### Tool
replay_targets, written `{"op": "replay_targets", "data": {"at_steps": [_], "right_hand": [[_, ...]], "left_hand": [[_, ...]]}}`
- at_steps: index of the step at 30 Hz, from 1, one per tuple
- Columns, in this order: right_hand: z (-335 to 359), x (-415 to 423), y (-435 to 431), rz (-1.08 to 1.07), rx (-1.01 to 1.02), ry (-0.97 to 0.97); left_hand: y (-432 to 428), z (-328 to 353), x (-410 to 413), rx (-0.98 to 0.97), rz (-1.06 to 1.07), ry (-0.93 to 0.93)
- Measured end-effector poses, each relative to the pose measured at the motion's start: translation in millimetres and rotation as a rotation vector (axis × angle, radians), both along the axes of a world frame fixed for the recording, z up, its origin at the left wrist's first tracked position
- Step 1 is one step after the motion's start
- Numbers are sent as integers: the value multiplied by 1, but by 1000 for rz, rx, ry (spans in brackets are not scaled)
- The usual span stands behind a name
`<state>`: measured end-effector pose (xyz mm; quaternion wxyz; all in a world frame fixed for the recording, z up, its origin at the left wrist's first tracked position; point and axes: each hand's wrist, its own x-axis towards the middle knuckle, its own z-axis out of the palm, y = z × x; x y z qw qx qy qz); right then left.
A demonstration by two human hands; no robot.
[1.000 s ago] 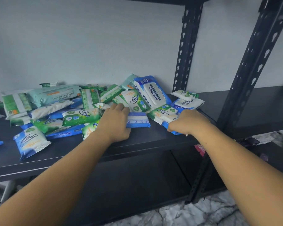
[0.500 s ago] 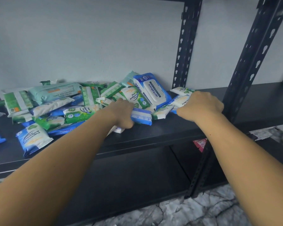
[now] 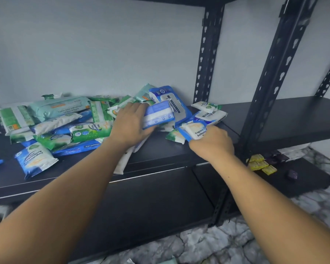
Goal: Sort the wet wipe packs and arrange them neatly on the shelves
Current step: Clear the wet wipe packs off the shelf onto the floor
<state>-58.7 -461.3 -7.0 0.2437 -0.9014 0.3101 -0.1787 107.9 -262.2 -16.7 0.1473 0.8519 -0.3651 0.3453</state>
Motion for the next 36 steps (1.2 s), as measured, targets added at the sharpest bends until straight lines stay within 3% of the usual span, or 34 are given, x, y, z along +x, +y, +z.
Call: {"op": "replay_targets", "data": {"at_steps": [7,10,13,18,22,28,33,36], "right_hand": [[8,-53,15,40,50,-62],[-26,-85,29,-51,106,-195],[-78,-119,45,-167,96,-220],[-174,-142,61,-136,215,186],[-244,-145,58,-173,383,454],[-390,-130,18,-149,312,737],[-428,-104,4,-75,156,890],[-401,-85,12,-22,115,910]], "left_hand": [[0,22,-54,-239,-138,-4],[2,17,-117,-405,-264,54],[10,-19,-185,-383,-370,175],[28,-124,-230,-123,-422,398],[42,-215,-225,53,-257,579],[53,-333,-194,329,-1,800],[38,-398,-167,391,119,917],[22,-432,-154,377,115,975]]}}
